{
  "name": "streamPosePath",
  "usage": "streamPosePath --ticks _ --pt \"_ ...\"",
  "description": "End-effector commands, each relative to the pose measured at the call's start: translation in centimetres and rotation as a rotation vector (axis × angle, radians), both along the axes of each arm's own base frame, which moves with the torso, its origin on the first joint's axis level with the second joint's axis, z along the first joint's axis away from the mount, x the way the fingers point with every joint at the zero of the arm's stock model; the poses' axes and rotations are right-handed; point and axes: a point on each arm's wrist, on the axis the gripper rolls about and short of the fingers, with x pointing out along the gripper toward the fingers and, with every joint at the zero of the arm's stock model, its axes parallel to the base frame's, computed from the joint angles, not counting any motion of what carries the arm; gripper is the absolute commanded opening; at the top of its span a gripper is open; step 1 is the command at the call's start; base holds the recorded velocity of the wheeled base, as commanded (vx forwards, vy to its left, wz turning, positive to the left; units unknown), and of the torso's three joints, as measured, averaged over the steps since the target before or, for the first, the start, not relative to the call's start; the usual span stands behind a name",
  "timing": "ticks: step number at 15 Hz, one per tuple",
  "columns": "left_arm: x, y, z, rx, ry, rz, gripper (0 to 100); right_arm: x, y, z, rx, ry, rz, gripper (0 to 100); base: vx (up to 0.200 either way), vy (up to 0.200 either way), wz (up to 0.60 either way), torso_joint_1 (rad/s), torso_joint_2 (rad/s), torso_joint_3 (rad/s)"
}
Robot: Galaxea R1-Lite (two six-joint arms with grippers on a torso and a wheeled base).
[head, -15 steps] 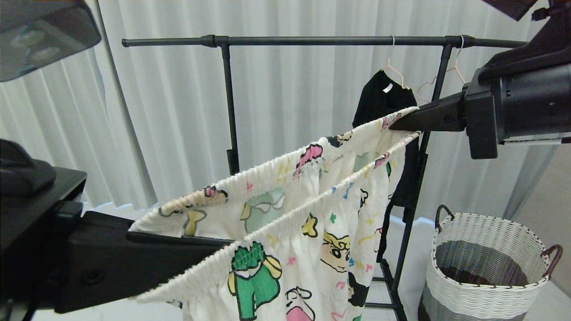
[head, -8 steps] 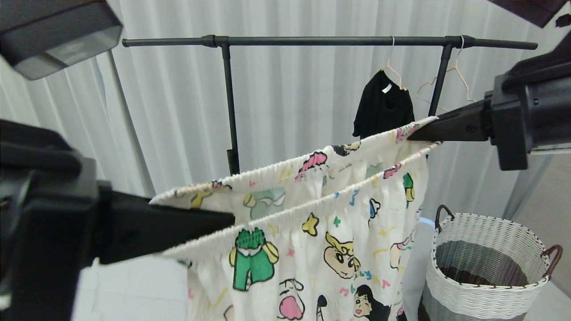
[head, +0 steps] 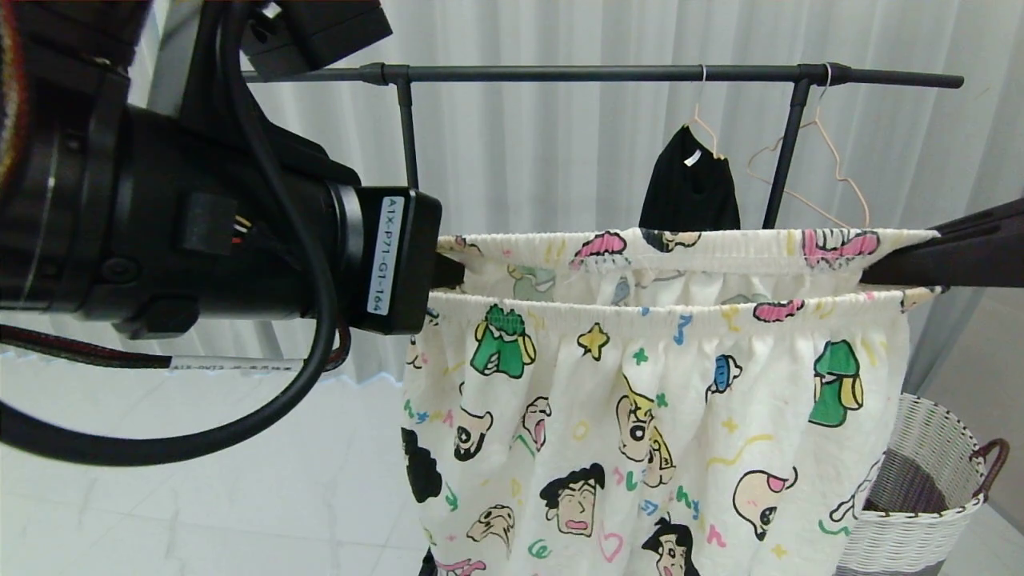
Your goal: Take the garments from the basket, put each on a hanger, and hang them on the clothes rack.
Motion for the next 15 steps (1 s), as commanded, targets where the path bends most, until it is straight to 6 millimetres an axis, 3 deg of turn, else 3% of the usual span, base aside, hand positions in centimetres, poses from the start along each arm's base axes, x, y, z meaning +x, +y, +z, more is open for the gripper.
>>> streamPosePath --ticks 1,2,3,10,12,15 --pt "0.3 -0.3 -0.2 0.007 0.006 0.001 0 -0.1 -0.1 0.0 0.002 -0.002 0.0 0 0.0 0.0 0.0 0.0 0.0 0.0" --pt "0.2 -0.3 -0.2 0.006 0.005 -0.001 0 -0.1 -0.1 0.0 0.002 -0.002 0.0 0 0.0 0.0 0.0 0.0 0.0 0.0" --pt "0.2 -0.3 -0.2 0.006 0.005 -0.001 0 -0.1 -0.1 0.0 0.001 -0.001 0.0 100 0.0 0.0 0.0 0.0 0.0 0.0" --pt "0.3 -0.4 -0.4 0.018 0.007 -0.001 0 0.1 -0.5 -1.0 -0.029 0.02 -0.038 100 0.0 0.0 0.0 0.0 0.0 0.0" --pt "-0.2 0.7 -0.2 0.069 -0.043 0.013 0 0.8 -2.3 -1.7 -0.096 0.003 -0.255 100 0.0 0.0 0.0 0.0 0.0 0.0" --pt "-0.6 5.6 -2.3 0.268 -0.08 0.115 0 0.8 -6.9 -3.6 -0.271 0.014 -0.709 100 0.0 0.0 0.0 0.0 0.0 0.0"
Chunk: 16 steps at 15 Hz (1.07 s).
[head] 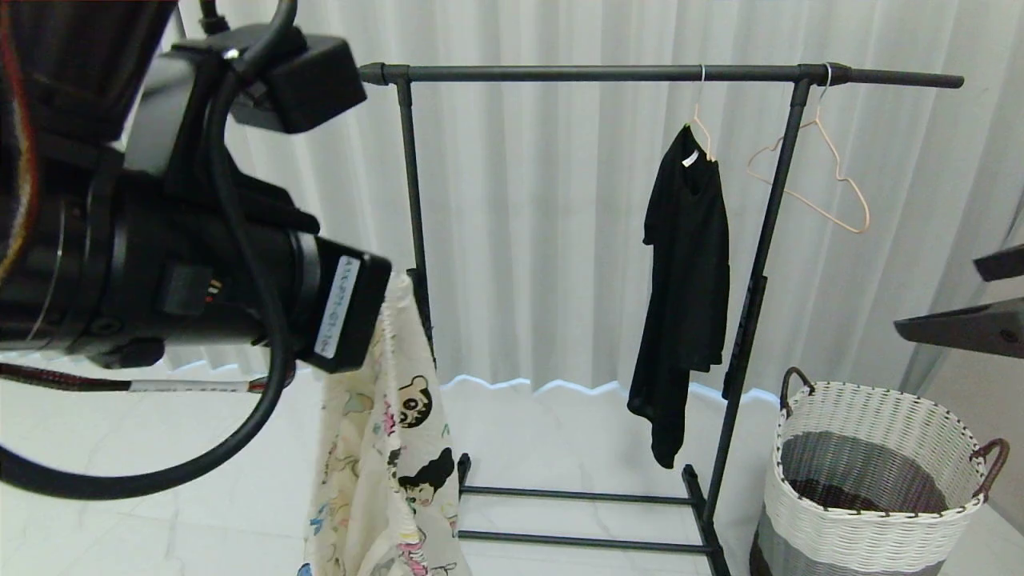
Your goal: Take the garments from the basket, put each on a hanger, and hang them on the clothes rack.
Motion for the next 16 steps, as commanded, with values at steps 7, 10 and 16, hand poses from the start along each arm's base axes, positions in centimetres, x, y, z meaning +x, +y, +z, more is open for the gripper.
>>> streamPosePath --ticks 7,10,16 --pt "-2.8 8.7 -3.8 0.117 0.034 0.268 0 -2.6 -6.3 -4.1 -0.068 0.049 -0.454 100 0.0 0.0 0.0 0.0 0.0 0.0" --pt "-3.7 9.5 -4.1 0.115 0.032 0.289 0 -1.0 -6.5 -4.4 0.02 -0.011 -0.485 100 0.0 0.0 0.0 0.009 -0.03 -0.022" --pt "-3.9 9.6 -4.3 0.12 0.023 0.301 0 0.0 -6.6 -4.2 0.042 -0.029 -0.483 100 0.0 0.0 0.0 0.125 -0.37 -0.246"
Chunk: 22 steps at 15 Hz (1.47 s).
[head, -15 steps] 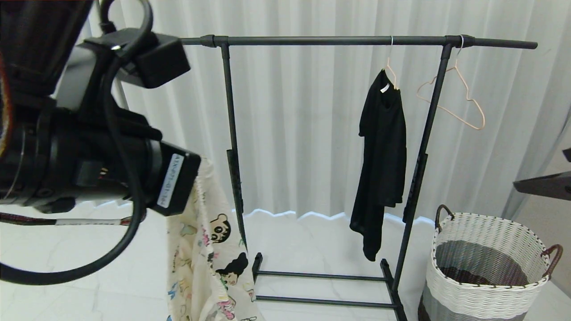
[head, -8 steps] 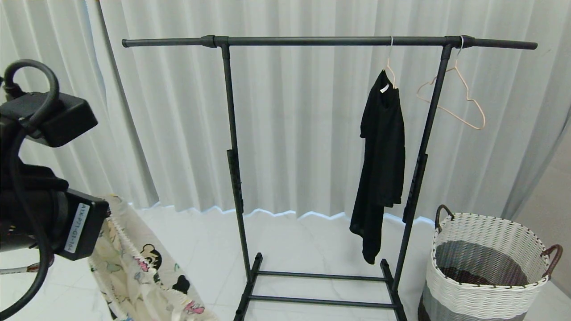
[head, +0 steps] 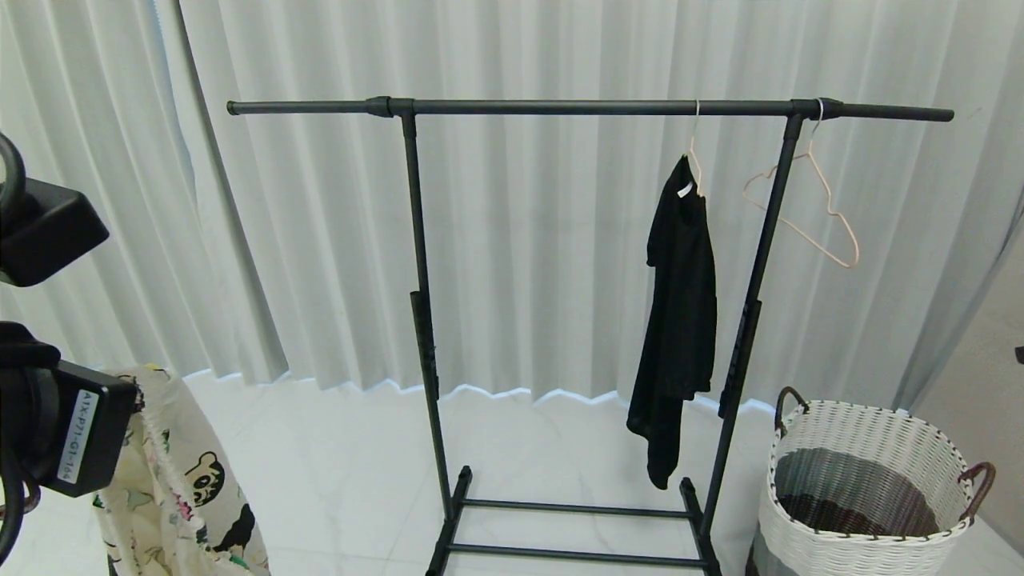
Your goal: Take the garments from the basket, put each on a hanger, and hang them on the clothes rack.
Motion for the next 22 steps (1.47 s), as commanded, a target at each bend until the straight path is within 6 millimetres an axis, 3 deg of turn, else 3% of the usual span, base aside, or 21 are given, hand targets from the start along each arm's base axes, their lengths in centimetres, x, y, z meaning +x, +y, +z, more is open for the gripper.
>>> streamPosePath --ticks 1,16,22 --pt "0.06 0.0 -0.1 0.004 -0.008 0.009 0 0.59 0.04 -0.01 0.0 -0.005 -0.001 100 0.0 0.0 0.0 0.183 -0.45 -0.29" --pt "0.2 -0.03 -0.16 0.007 -0.03 0.026 0 1.43 0.13 -0.02 -0.003 -0.023 0.002 100 0.0 0.0 0.0 0.212 -0.49 -0.281" --pt "0.2 0.0 -0.3 0.03 -0.035 0.048 0 1.43 0.14 -0.07 -0.004 -0.02 0.004 100 0.0 -0.033 0.0 0.056 -0.12 -0.063"
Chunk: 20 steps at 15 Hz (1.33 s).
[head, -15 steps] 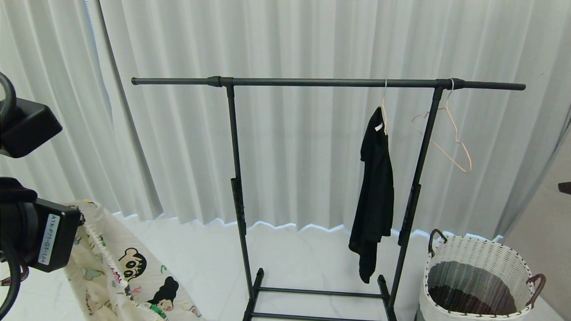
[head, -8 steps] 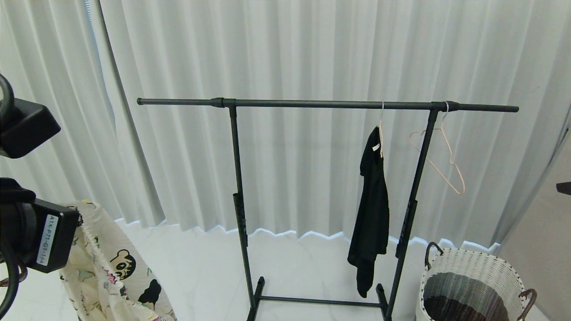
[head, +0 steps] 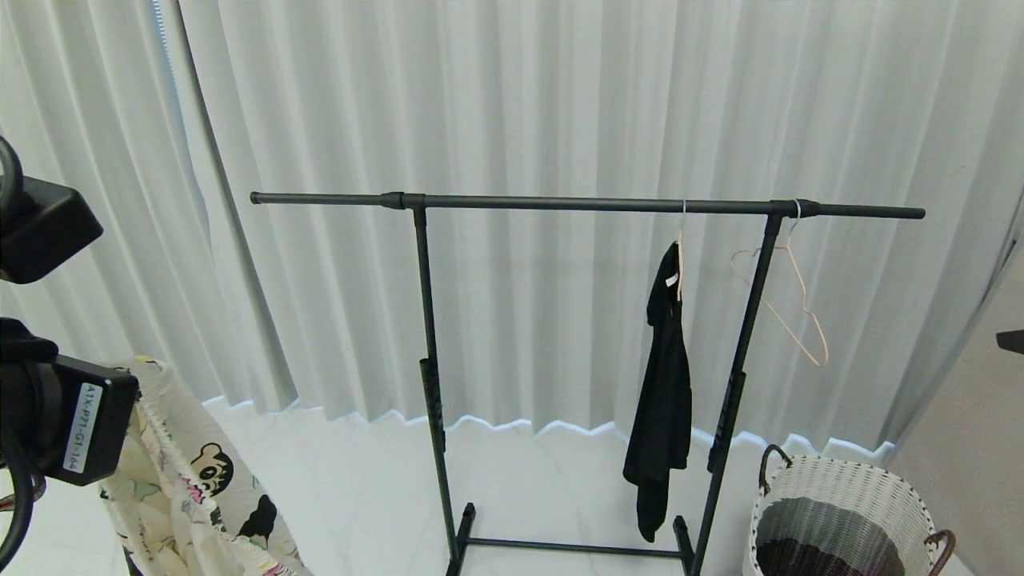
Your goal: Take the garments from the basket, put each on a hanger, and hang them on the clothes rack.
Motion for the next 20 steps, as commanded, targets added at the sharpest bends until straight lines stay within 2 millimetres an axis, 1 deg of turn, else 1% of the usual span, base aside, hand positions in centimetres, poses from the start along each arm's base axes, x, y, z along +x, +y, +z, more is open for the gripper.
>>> streamPosePath --ticks 1,6,12,14,16,20 --pt "0.1 -0.1 -0.1 0.002 0.004 -0.002 0 0.0 0.0 0.0 0.0 0.001 0.001 100 0.0 -0.2 0.0 0.007 -0.01 0.002" --pt "0.1 -0.1 -0.1 0.002 0.004 -0.004 0 0.1 0.1 -0.1 0.001 0.003 0.006 100 0.0 -0.2 0.0 0.008 0.0 -0.003" --pt "0.0 0.0 0.0 -0.001 0.002 -0.003 0 0.4 0.2 -0.2 0.023 0.012 0.04 100 0.0 0.0 0.0 0.0 0.0 0.0" --pt "0.0 -0.1 0.0 -0.005 0.001 -0.004 0 0.9 0.2 -0.1 0.029 -0.004 0.046 100 0.0 0.0 0.0 0.0 0.0 0.0" --pt "0.0 -0.1 -0.1 -0.003 0.004 -0.004 0 1.7 0.4 0.0 0.049 -0.028 0.077 100 0.2 0.0 0.0 0.005 0.0 0.005" --pt "0.0 -0.1 0.0 -0.005 0.001 -0.004 0 3.2 0.6 -0.3 0.051 -0.034 0.084 100 0.2 0.0 0.0 0.0 0.0 0.001"
